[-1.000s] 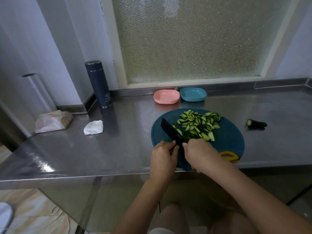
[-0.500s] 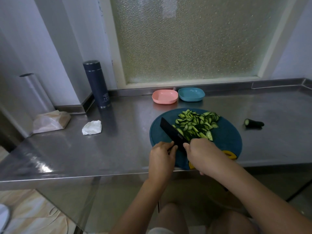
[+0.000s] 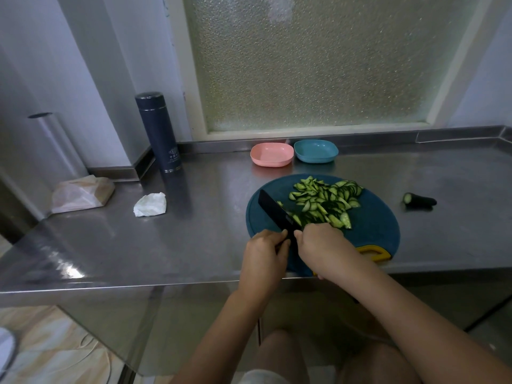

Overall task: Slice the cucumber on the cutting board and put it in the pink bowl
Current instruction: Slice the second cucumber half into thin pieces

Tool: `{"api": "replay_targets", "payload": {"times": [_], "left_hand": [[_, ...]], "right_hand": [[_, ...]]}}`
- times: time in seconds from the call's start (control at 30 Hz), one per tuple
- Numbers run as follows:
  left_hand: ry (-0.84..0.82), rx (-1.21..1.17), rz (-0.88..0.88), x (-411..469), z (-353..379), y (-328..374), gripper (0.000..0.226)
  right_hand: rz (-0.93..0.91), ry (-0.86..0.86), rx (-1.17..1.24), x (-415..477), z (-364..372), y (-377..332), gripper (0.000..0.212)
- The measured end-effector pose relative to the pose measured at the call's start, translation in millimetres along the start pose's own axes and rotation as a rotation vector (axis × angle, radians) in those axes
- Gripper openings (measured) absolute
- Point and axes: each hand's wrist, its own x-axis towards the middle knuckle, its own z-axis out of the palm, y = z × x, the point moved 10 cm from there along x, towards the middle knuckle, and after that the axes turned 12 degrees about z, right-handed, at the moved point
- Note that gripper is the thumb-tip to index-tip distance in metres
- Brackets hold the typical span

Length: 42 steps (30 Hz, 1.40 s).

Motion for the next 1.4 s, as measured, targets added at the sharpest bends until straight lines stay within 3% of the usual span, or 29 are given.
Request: {"api": "replay_targets", "payload": {"times": [0.37,0.63,0.77,0.97,1.13,1.4], "left_hand": [[0.075,-0.016,-0.062,-2.3,-6.0,-0.4,0.019],[0.070,0.001,-0.046,-3.6,-5.2,1.0,0.016],[0.060,0.012,-0.042,-2.9,-3.5,0.5,0.015],[0.035,0.039,-0.033,-2.5,-0.7,-1.7,0.013],[0.037,0.037,-0.031,-2.2,-1.2,-1.6,0.010],[0.021,-0.045,-0.154,1.0,-1.4,-6.9,0.013]], "right_hand": [[0.026,-0.047,-0.101,-4.6,-6.0,16.0,0.049],[-0.008,-0.022,-0.076,-5.2,-8.6,10.1,0.030],[-0.046,0.003,-0.094,-4.0,-6.5,7.1,0.044],[-0.101,0.037,-0.033,-1.2,-1.7,-4.2,0.043],[-0.055,0.001,-0.030,4.1,0.7,4.0,0.038],[0.019,-0.025,-0.057,11.1,-10.3,15.5,0.049]]}}
